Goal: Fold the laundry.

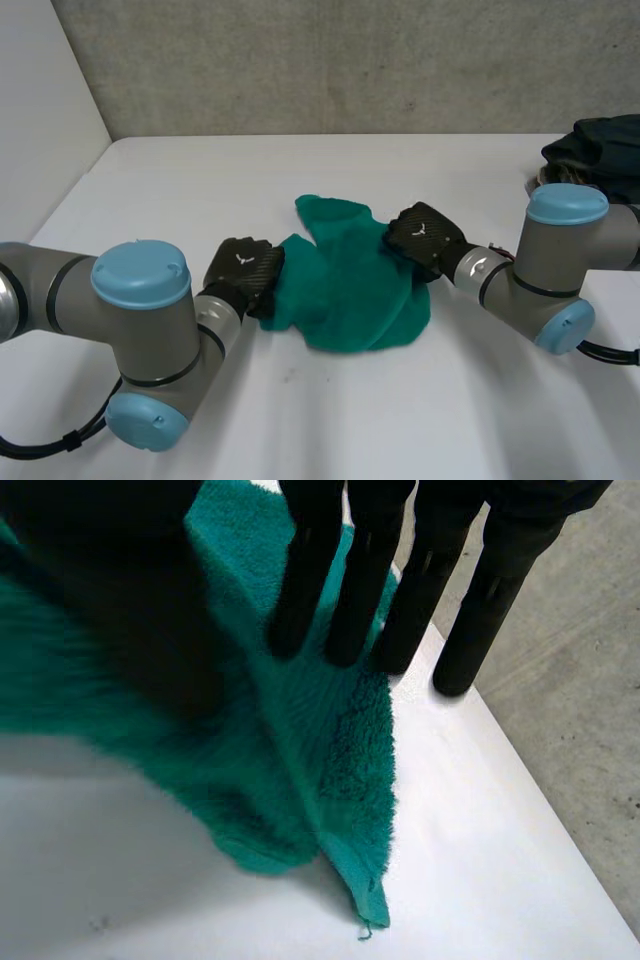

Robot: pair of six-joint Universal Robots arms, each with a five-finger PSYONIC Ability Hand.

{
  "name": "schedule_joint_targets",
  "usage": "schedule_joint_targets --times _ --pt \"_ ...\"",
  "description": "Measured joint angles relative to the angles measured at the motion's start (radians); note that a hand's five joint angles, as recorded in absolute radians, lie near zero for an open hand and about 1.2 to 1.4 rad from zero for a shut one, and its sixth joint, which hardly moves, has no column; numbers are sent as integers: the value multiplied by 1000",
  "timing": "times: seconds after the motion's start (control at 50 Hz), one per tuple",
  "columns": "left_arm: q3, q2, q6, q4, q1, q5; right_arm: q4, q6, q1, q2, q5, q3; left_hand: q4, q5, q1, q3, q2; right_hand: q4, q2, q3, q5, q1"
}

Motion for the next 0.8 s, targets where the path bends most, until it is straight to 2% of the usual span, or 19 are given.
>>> schedule_joint_targets --times 0.04,0.16,0.3,0.42,0.44,0.52,0.58,0.66,0.8 --pt "6 1 14 1 1 -2 -1 1 1 2 0 -8 0 0 0 0 0 130 132 131 139 86" --pt "38 53 48 1 4 -15 -17 10 4 -64 20 -14 0 0 0 0 0 166 141 157 143 86" --pt "98 286 54 -1 9 -24 -7 76 -4 -290 74 26 0 0 0 2 2 167 141 157 144 86" --pt "125 456 50 -26 14 -22 107 108 -16 -502 96 57 0 0 0 2 2 167 141 160 151 86" --pt "128 490 49 -40 15 -21 165 112 -24 -561 98 64 0 0 0 2 2 167 141 160 151 86" --pt "129 524 49 -70 18 -18 319 114 -43 -651 99 77 1 0 0 2 2 167 141 160 151 86" --pt "129 507 50 -89 20 -17 430 111 -52 -677 98 89 1 0 0 2 2 167 141 160 151 86" --pt "146 397 55 -103 20 -15 544 108 -45 -656 94 119 4 0 0 3 3 168 141 160 151 86" --pt "301 57 72 -105 22 -17 551 177 7 -500 111 149 4 0 0 5 4 171 141 160 151 86"
